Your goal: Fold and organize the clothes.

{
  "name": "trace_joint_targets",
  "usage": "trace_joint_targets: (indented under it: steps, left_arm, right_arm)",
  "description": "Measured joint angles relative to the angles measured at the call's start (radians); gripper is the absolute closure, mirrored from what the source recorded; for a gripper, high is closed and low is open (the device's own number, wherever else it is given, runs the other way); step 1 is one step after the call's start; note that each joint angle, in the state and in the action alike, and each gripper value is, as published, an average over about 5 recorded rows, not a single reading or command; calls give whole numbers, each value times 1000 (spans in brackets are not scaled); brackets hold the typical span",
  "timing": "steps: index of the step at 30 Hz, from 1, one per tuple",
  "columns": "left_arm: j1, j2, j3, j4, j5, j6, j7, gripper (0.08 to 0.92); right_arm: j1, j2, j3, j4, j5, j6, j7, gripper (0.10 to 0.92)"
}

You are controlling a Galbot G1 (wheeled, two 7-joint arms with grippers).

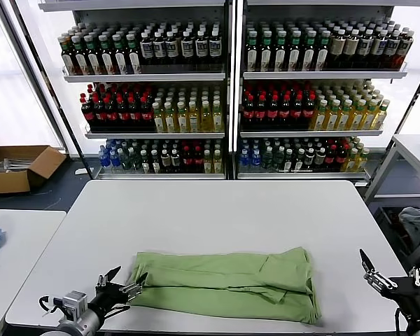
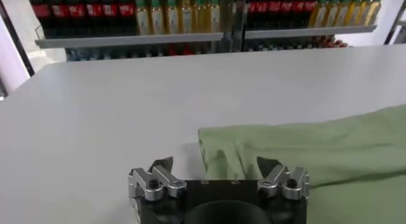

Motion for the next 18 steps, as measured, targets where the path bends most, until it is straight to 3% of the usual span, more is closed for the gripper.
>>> trace_joint_targets:
  steps: [18]
  left_arm:
    - [23,-47,39,8,28,-21,-3,805]
  right_arm:
    - [-12,11,22,9,18,30,-8,203]
